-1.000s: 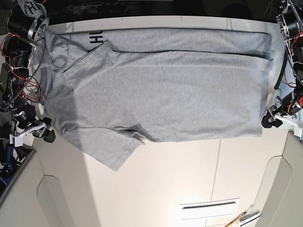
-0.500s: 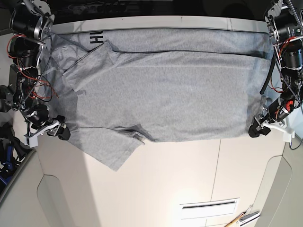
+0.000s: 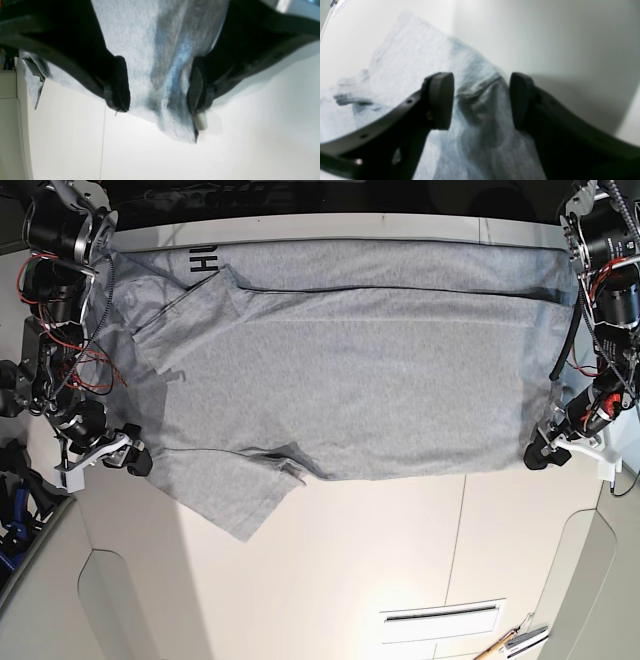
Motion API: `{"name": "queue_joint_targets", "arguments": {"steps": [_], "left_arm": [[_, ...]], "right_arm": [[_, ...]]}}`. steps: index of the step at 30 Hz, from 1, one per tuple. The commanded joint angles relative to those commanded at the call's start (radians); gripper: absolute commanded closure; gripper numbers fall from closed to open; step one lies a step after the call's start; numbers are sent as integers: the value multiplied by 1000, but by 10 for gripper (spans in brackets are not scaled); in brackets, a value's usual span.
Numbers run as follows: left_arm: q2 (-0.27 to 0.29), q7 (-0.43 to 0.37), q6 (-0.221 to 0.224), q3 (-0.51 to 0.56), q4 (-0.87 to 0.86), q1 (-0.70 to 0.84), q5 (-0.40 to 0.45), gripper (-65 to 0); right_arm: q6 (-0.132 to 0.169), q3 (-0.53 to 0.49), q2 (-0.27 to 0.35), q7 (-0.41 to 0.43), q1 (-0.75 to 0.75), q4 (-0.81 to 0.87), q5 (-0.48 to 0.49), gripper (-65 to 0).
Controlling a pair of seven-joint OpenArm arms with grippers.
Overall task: Fold the T-shirt properly
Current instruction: 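Move both grippers to the folded edge and grasp it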
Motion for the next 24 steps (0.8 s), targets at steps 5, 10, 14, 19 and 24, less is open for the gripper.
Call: {"name": "queue_joint_targets", "arguments": {"steps": [5,10,14,19,24], "left_arm": [[0,51,0,0,0,0,-32,-408],[0,52,0,0,0,0,-33,-299],[0,52,0,0,0,-1,-34,-177],[-1,51,0,0,15,-1,-52,0],[-11,112,0,0,129,0,-60,0]], "right_arm": [[1,0,-1,0,0,-47,-2,-349],[21,0,-12,-1,-11,-93,27,-347],[27,-4,-20,-2,-11,-91,26,-251],[27,-6,-19,-2,-11,-58,26,0],[27,-6,-8,-63,-11,36,26,0]]}}
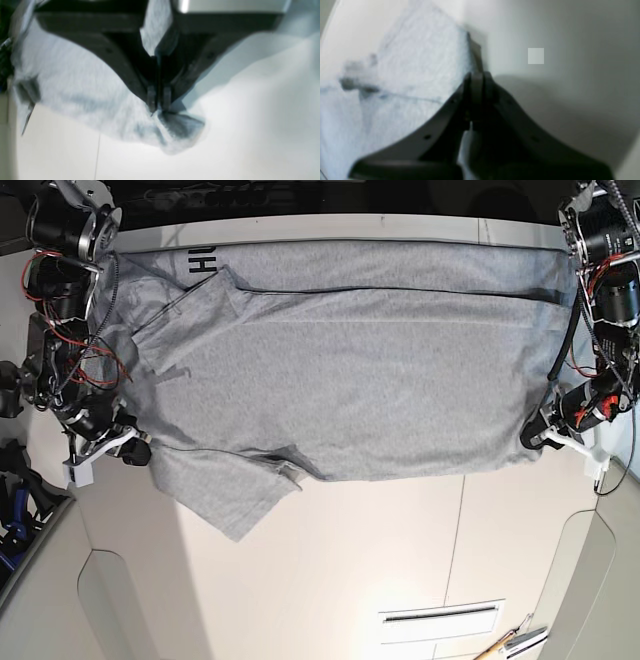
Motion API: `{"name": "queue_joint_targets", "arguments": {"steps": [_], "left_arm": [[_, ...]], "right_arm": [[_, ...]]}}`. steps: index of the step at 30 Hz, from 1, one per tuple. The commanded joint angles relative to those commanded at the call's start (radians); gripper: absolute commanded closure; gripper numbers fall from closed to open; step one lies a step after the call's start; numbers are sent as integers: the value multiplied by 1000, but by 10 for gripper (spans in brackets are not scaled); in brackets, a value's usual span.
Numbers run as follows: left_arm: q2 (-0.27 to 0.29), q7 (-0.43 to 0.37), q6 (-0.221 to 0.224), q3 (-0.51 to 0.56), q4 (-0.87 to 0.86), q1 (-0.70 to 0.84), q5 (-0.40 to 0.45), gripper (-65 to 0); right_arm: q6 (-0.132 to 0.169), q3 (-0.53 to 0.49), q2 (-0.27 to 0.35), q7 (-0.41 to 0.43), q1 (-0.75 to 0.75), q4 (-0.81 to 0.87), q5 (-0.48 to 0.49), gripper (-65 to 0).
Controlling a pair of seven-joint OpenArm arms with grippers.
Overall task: Fold the T-shirt properly
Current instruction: 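Move both grippers to the folded edge and grasp it, then lift the folded edge with both grippers and fold it over again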
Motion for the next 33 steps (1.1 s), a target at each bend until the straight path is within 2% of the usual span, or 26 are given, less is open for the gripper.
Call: {"name": "queue_joint_targets", "arguments": {"steps": [3,6,11,16,21,24,26,28,29,31,32,33], "left_arm": [[-15,88,0,0,100,1,-16,0],[-49,168,0,0,156,5,-69,0],[-100,245,0,0,177,6,-129,0],[-119,365,0,0,196,24,-210,0],[-196,397,0,0,270,112,-304,0],[-213,396,0,0,339,172,-333,0],[-212,392,0,0,359,195,-333,0],[-210,380,0,0,359,200,-329,0],[-210,378,0,0,359,200,-329,0],[-210,373,0,0,359,200,-330,0],[-210,367,0,0,359,200,-330,0],[-210,360,0,0,359,200,-330,0]], "right_arm": [[1,0,16,-63,-6,63,24,0],[1,0,48,-144,-15,100,133,0],[8,0,80,-197,-101,228,225,0],[8,8,103,-203,-225,396,255,0],[8,41,113,-212,-322,503,256,0],[7,69,119,-208,-335,513,274,0],[0,79,124,-178,-335,513,273,0],[-4,79,122,-98,-332,512,224,0],[-16,79,120,-60,-329,510,194,-53],[-27,78,118,6,-318,490,139,-252],[-27,78,119,18,-300,461,117,-318],[-28,78,119,25,-276,417,98,-344]]}}
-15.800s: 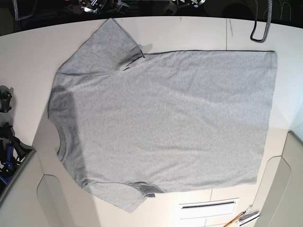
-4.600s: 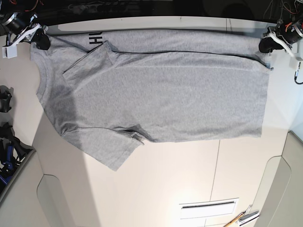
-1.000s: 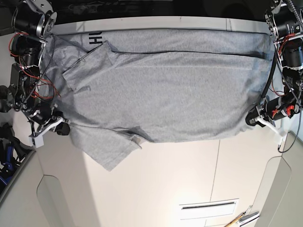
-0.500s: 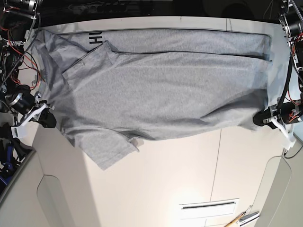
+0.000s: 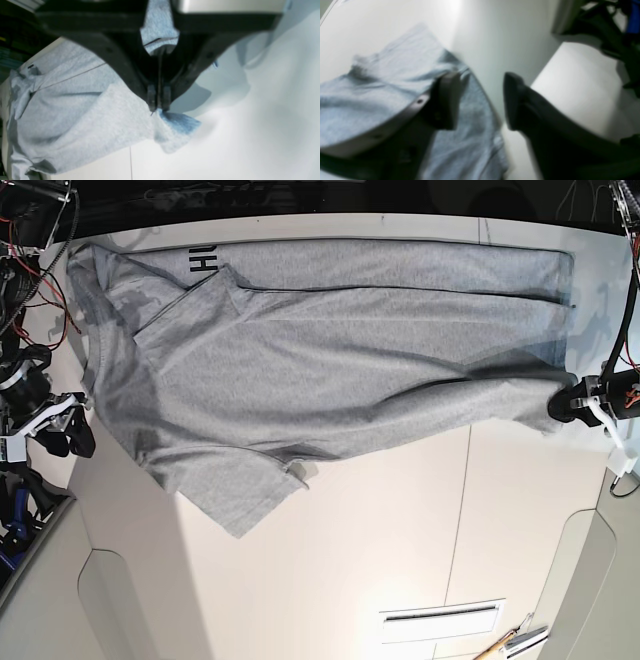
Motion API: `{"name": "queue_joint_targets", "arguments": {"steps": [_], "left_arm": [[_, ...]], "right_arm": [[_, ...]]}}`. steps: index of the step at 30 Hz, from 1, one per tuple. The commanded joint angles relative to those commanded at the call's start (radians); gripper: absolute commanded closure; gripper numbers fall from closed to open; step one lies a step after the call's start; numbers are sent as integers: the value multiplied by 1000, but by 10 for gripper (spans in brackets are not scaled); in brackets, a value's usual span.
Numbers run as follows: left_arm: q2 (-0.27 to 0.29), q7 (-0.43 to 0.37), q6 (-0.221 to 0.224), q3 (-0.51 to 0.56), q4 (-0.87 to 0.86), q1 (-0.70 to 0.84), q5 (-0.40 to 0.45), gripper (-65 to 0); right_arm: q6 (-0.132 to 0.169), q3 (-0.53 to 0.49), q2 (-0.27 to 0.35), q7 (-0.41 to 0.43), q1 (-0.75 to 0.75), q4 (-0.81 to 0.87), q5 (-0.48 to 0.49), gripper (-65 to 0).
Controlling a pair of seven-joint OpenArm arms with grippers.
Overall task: Fold the T-shirt properly
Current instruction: 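Lift the folded edge with both grippers and fold it over again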
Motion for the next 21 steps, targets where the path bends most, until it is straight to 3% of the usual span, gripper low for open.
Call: {"name": "queue_joint_targets", "arguments": {"steps": [8,14,21], "left_arm": [[0,-2,0,0,0,3,0,0],[0,-10,0,0,0,3,4,0],[0,-10,0,0,0,3,0,0]], "right_arm": [[20,-52,2,26,263,-430,-9,-345],[19,-198,-32,55,276,-468,-39,-345],[21,-237,-102,39,276,-469,-37,-343]]}}
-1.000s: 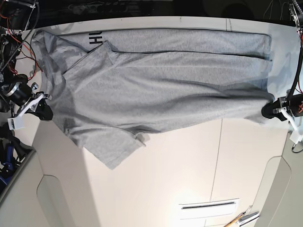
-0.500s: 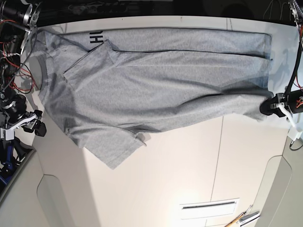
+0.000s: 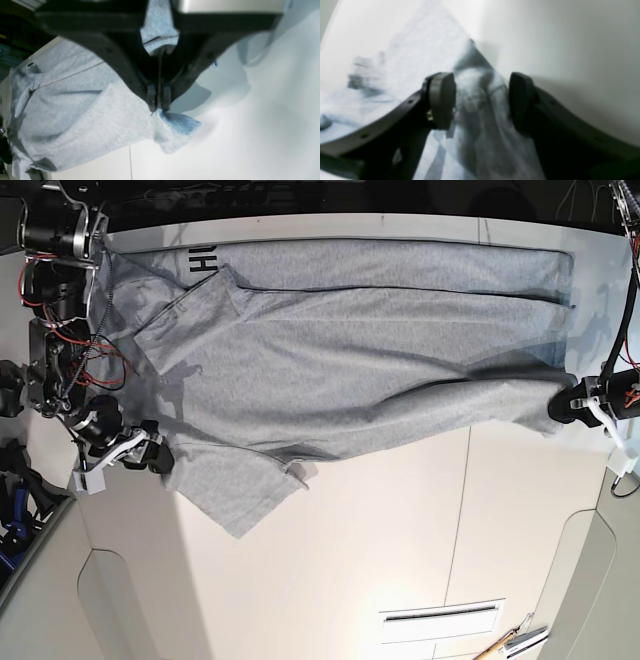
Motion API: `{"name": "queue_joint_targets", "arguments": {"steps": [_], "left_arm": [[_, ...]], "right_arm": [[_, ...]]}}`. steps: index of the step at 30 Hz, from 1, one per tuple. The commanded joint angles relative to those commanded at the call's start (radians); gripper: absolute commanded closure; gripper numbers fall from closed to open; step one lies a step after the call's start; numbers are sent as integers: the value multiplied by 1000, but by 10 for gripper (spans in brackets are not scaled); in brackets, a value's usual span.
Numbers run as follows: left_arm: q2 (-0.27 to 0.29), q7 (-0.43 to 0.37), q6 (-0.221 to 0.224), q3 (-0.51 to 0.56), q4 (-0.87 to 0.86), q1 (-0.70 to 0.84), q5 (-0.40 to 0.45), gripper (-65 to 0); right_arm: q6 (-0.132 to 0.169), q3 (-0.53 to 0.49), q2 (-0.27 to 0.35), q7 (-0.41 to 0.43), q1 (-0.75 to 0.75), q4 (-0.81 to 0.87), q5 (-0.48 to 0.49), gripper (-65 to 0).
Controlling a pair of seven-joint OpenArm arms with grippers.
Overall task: Fold the T-shirt properly
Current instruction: 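Lift the folded edge with both grippers and fold it over again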
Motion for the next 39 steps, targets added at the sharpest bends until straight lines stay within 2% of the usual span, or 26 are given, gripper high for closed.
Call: {"name": "queue_joint_targets", "arguments": {"steps": [3,4,8,9,16,20,22,25,29,33,39], "left_arm": [[0,0,0,0,0,0,0,0],[0,0,0,0,0,0,0,0],[0,0,0,0,0,0,0,0],[0,0,0,0,0,0,0,0],[-2,0,0,0,0,0,0,0],[-13,1,0,0,1,0,-1,0],[-16,9,0,0,1,1,-6,0],[-18,31,0,0,1,3,-21,0],[-18,66,0,0,1,6,-53,0],[-25,143,0,0,1,49,-130,0],[-50,151,0,-13,1,133,-165,0]], "right_arm": [[0,0,-12,-11,0,0,2,-341],[0,0,-12,-11,0,0,2,-312],[0,0,-11,-10,0,2,-2,-31],[0,0,-11,-10,1,3,-2,0],[0,12,-6,-27,0,84,-2,0],[6,60,3,-159,-7,210,4,0],[11,76,17,-207,-38,272,48,0],[11,76,46,-207,-122,364,93,0],[11,87,76,-206,-235,470,97,0],[11,142,77,-206,-344,562,132,0],[11,208,76,-207,-457,614,164,0]]}}
